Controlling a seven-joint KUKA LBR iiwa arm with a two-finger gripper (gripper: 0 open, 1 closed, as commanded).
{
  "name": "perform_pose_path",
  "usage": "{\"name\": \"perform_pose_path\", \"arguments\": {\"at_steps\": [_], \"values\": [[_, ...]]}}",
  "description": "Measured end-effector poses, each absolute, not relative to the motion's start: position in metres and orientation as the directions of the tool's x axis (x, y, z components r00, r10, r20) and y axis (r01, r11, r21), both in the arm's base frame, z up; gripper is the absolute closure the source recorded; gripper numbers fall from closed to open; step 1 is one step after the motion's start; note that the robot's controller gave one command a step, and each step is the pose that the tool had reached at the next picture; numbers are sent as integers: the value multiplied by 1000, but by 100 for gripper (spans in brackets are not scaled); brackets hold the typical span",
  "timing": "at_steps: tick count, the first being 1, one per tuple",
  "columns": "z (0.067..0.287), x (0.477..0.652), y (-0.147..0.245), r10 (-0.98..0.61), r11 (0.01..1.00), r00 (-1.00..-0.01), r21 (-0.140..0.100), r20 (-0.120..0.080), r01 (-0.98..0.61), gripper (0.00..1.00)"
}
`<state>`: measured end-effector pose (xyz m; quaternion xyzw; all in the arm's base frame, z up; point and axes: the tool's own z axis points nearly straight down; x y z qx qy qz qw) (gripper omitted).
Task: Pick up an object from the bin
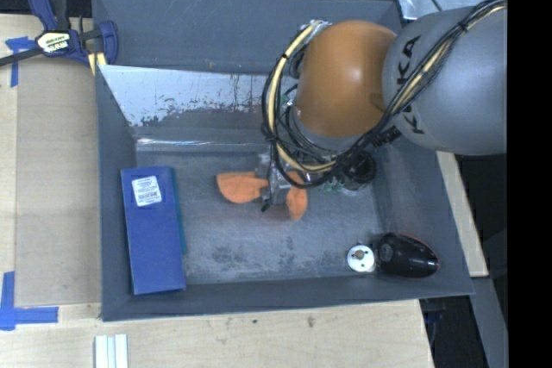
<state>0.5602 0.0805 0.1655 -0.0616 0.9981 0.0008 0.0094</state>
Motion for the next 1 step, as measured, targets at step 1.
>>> {"name": "perform_pose_path", "arguments": {"at_steps": [1], "values": [[174,549,69,-129,992,-992,1,11,-129,100]]}}
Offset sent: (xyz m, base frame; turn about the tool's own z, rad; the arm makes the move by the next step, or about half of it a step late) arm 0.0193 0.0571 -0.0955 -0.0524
